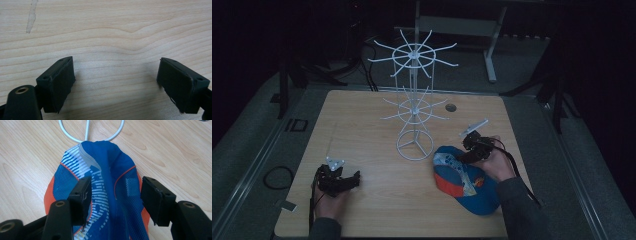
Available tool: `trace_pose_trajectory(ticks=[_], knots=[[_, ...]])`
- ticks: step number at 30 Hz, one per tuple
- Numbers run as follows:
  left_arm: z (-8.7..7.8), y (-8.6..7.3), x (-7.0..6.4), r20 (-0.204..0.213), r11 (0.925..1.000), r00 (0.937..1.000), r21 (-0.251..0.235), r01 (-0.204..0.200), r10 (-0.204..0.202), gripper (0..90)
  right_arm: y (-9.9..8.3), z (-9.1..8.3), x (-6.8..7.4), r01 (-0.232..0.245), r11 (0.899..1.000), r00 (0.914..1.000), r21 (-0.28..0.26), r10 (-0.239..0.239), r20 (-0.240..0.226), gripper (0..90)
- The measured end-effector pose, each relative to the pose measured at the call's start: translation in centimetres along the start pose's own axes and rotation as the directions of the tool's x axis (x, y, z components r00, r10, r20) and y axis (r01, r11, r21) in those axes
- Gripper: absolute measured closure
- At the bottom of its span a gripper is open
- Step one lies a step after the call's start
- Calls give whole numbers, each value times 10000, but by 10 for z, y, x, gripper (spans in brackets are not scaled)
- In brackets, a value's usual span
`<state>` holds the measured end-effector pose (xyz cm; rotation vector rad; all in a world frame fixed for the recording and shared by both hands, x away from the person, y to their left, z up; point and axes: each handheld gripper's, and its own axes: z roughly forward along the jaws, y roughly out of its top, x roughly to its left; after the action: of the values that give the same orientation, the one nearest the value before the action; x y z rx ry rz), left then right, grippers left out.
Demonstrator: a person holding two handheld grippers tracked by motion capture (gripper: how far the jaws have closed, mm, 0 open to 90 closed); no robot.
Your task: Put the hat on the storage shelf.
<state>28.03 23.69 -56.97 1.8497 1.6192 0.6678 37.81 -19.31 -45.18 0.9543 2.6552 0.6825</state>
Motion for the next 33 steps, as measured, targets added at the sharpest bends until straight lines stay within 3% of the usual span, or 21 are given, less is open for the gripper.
trace_pose_trajectory(ticks=[17, 27, 33], knots=[[0, 0, 0, 0, 10000, 10000, 12, 20, -20, 150, 9, 24, -2, 43, 9974, 9991, 713, -13, -427, 406], [0, 0, 0, -2, 10000, 10000, 14, 17, -17, 150, 11, 39, -2, 229, 9924, 9980, 1205, -155, -619, 381], [0, 0, -1, -11, 10000, 10000, 3, 41, -41, 150, 12, 47, -4, 139, 9889, 9961, 1478, -9, -878, 395]])
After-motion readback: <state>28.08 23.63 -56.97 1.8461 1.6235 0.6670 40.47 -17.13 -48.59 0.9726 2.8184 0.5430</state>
